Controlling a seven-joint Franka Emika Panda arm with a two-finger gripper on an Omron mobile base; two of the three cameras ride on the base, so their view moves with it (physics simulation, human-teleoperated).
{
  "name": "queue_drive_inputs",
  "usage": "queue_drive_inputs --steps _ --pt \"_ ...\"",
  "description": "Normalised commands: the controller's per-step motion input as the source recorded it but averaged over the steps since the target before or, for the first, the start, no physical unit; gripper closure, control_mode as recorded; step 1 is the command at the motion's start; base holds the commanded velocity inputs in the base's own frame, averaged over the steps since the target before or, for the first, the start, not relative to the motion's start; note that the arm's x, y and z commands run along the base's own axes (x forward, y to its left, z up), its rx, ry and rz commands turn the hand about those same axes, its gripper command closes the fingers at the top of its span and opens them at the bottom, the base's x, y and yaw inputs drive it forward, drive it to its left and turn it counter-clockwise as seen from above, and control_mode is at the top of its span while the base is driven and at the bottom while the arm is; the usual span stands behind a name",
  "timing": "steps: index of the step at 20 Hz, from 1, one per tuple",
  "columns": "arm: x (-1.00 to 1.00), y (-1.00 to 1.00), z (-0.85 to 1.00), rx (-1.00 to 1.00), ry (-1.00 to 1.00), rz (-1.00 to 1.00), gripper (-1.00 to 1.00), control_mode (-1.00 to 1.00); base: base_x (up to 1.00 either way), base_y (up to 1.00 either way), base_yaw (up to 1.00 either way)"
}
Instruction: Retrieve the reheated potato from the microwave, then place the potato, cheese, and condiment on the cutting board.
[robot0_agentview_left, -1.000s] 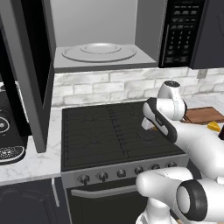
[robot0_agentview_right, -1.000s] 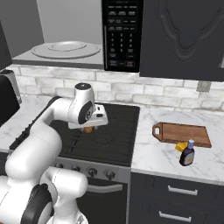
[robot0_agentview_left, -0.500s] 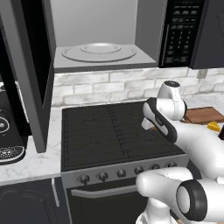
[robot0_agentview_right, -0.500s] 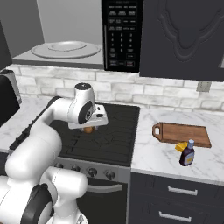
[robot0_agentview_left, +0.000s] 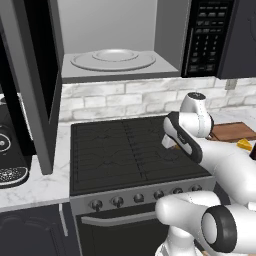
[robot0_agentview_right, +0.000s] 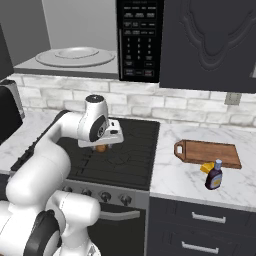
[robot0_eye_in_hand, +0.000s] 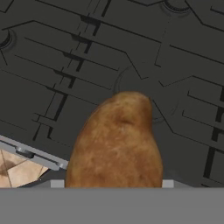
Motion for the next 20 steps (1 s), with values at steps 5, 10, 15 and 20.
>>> queue_drive_inputs --steps 5,10,15,20 --pt "0.00 0.00 0.00 0.00 0.00 0.00 1.00 1.00 -0.28 -0.07 0.00" --pt "0.00 0.00 0.00 0.00 0.00 0.00 1.00 1.00 -0.58 -0.21 -0.01" --pt "0.00 0.00 0.00 0.00 0.00 0.00 1.00 1.00 -0.02 -0.49 0.00" --pt "0.00 0.00 0.00 0.00 0.00 0.00 1.00 1.00 0.04 -0.72 0.00"
